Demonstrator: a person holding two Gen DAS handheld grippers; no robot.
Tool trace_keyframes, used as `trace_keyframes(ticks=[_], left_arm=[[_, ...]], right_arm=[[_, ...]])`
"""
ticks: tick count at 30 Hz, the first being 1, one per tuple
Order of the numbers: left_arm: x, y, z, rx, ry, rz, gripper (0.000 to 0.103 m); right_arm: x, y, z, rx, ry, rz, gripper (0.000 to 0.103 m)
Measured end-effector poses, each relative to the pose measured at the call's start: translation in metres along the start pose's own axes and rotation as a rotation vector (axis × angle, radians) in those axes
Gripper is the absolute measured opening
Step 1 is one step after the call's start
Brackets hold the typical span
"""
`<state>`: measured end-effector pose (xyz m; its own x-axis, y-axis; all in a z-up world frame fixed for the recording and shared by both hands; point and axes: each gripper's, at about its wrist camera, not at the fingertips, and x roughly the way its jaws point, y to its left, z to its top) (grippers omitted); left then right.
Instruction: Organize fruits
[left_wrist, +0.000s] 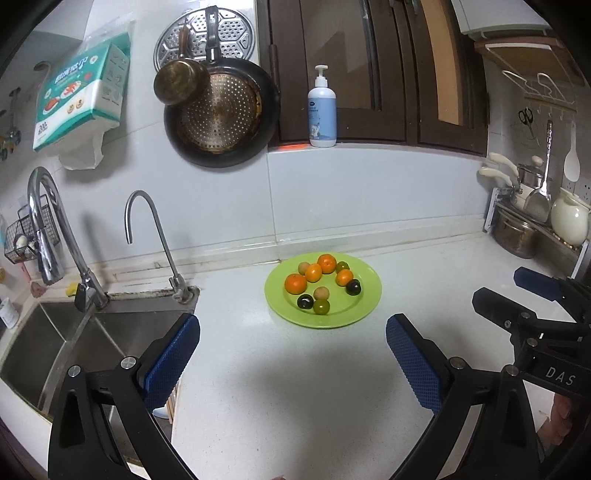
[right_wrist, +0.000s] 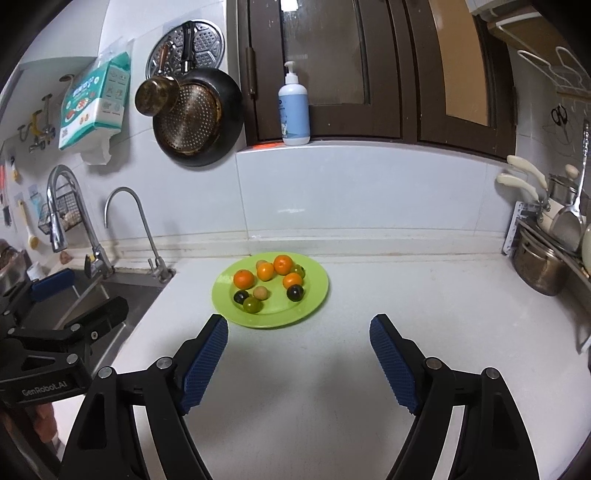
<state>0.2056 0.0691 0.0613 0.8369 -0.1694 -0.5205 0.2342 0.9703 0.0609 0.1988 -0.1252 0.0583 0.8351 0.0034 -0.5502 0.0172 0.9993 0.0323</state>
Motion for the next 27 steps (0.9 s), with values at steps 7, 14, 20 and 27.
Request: trace_keyframes(ticks=[7,14,20,27], left_arm=[[-0.011,-0.002,-0.001,0.007,-0.013,0.001,0.103],[-0.018,-0.003,0.000,0.008,-0.033,0.004,0.103],[-0.019,-0.003,0.000,0.009,-0.039,0.010,0.103],[-0.020,-0.002,0.000,0.010,-0.041,0.015,0.103]], right_arm=[[-0.012,0.000,-0.003,-0.006,-0.014,-0.008,0.080],[-0.017,-0.003,-0.005,0.000,-0.012,-0.011,0.080],[-0.019,-0.004,-0.005,-0.005,-0.020,-0.021,0.080],[-0.020,-0.006,-0.004,-0.011,-0.023,-0.028,0.080]])
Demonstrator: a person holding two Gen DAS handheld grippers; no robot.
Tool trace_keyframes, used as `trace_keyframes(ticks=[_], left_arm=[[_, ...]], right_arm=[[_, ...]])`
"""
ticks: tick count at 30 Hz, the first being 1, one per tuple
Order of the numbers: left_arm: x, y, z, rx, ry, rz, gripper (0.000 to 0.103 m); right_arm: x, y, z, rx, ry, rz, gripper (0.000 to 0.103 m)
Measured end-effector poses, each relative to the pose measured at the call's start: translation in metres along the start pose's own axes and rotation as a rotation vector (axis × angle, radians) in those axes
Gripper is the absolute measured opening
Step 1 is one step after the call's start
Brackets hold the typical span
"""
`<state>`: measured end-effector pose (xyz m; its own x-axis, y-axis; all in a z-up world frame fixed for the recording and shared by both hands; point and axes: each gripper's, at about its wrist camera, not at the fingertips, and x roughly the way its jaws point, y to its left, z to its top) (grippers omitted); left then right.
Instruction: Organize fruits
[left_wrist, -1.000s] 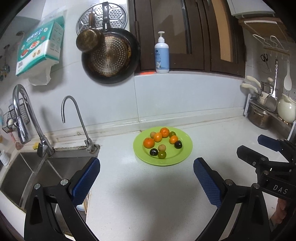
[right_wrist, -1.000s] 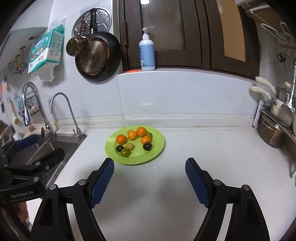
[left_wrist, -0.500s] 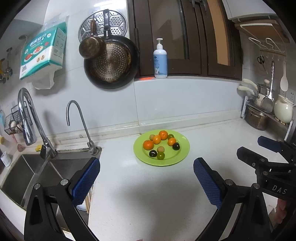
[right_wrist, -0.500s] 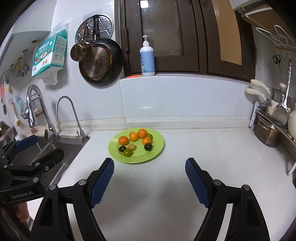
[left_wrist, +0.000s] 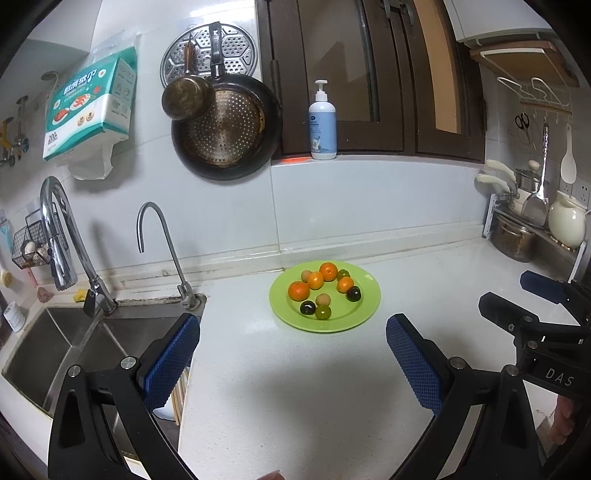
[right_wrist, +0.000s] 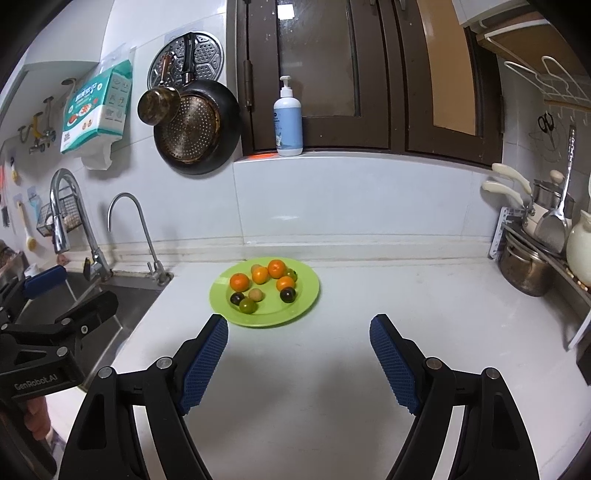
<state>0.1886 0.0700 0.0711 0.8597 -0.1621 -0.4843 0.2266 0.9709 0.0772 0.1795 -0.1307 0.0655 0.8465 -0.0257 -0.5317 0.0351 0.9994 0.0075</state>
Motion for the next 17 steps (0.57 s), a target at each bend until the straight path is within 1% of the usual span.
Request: trace_keyframes(ticks=[17], left_arm=[[0.0039,0.0020,-0.0015,-0.005,0.009,0.012,0.103]], right_arm=[[0.0043,-0.0009,0.0012,-0.002,0.010,0.003,0.080]])
